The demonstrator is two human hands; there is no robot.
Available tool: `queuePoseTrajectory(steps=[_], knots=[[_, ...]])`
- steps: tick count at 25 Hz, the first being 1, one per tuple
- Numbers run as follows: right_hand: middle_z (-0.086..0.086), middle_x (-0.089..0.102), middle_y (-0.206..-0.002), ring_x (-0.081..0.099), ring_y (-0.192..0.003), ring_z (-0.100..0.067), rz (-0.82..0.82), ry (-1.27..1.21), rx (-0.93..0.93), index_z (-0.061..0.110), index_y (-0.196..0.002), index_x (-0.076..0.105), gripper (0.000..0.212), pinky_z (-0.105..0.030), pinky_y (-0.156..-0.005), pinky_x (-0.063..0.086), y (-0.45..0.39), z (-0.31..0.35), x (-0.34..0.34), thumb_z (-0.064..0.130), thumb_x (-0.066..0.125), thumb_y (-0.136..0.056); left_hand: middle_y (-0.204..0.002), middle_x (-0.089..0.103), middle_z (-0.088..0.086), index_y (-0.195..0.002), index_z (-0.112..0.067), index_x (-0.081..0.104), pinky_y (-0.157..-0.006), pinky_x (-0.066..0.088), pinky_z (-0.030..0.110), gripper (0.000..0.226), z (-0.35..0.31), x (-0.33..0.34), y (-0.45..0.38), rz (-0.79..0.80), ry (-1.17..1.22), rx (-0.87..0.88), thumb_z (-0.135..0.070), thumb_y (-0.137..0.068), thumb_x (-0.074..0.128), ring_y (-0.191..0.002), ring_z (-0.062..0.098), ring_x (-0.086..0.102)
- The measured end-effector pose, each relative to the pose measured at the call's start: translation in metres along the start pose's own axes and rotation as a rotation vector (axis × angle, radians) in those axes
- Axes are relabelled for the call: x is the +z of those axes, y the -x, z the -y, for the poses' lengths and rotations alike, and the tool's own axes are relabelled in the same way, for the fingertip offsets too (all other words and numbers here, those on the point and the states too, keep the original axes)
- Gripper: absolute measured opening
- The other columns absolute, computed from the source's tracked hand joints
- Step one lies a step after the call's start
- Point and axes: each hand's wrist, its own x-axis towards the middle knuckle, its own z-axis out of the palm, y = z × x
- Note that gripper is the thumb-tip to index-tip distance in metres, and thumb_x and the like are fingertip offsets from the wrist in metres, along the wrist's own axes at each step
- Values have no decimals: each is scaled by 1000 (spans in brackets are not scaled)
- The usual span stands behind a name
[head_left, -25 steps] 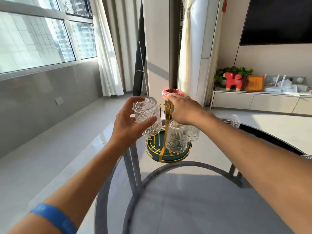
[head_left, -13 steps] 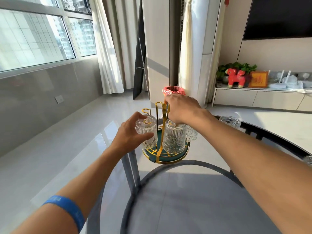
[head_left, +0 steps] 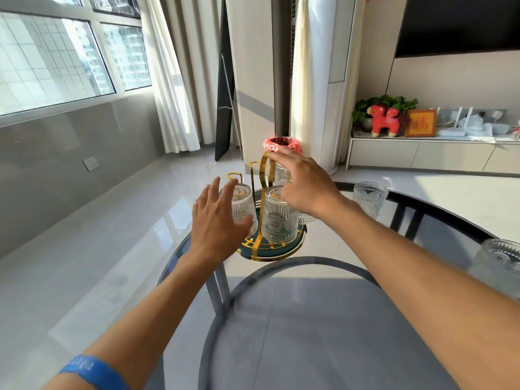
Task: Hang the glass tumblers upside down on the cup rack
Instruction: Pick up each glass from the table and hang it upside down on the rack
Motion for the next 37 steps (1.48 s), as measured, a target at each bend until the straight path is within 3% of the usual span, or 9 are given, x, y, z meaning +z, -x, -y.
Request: queuePoseTrajectory(steps=[4, 7, 11, 14, 20, 26, 30, 34, 37], knots=[[-3, 41, -152, 40, -136, -24, -121, -111, 74, 24, -130, 59, 58, -35, -108, 33, 80, -26, -13, 2, 51, -77, -157, 35, 5, -151, -29, 27, -112, 32, 44, 79, -52, 8, 38, -127, 280, 217, -22, -84, 68, -142, 26, 34], [-1, 46, -149, 45, -131, -23, -130, -48, 199, 23, -122, 65, 48, -32, -104, 36, 131, -64, -36, 7, 53, -79, -156, 37, 3, -155, -26, 20, -112, 32, 37, 86, -105, 28, 63, -36, 433, 232, -15, -82, 66, -141, 21, 35], [0, 39, -153, 42, -130, -29, -102, 104, 342, 23, -126, 62, 50, -37, -100, 38, 184, -119, -66, 10, 56, -78, -160, 29, 1, -157, -26, 10, -115, 23, 32, 91, -160, 69, 87, 215, 414, 243, -18, -84, 65, -144, 20, 29], [-6, 26, -159, 30, -138, -32, -112, 229, 444, 23, -137, 51, 62, -44, -106, 34, 220, -153, -77, 16, 62, -76, -159, 33, 0, -156, -31, 9, -112, 27, 29, 92, -192, 92, 98, 312, 417, 263, -19, -83, 64, -143, 22, 34], [-12, 7, -162, 16, -142, -38, -178, 449, 677, 24, -149, 21, 98, -52, -110, 26, 244, -198, -85, 50, 73, -70, -156, 38, 2, -155, -36, 6, -106, 39, 38, 94, -212, 106, 92, 324, 381, 255, -23, -85, 67, -137, 25, 41], [-13, 14, -160, 34, -136, -38, -224, 179, 884, 28, -149, -11, 125, -56, -103, 32, 232, -221, -72, 57, 75, -63, -163, 18, -9, -155, -33, 4, -119, 27, 38, 96, -198, 106, 93, 319, 371, 345, -21, -83, 67, -149, 15, 16], [-16, 34, -145, 50, -118, -42, -254, 197, 902, 28, -149, 5, 107, -54, -95, 40, 225, -220, -67, 53, 72, -70, -160, 30, -4, -155, -34, 1, -114, 30, 33, 101, -181, 106, 96, 351, 338, 346, -34, -81, 69, -144, 20, 31], [-11, 43, -132, 57, -109, -36, -132, 155, 894, 23, -135, 37, 93, -46, -93, 43, 214, -200, -66, 60, 70, -57, -153, 43, 1, -154, -40, 2, -105, 39, 35, 108, -173, 102, 98, 426, 303, 259, -58, -72, 69, -137, 23, 43], [-3, 51, -121, 58, -109, -30, -172, -143, 873, 23, -124, 47, 91, -39, -89, 46, 205, -170, -53, 60, 78, -47, -153, 43, 2, -154, -41, 5, -106, 40, 39, 116, -165, 99, 95, 539, 380, 72, -67, -63, 73, -138, 24, 43]])
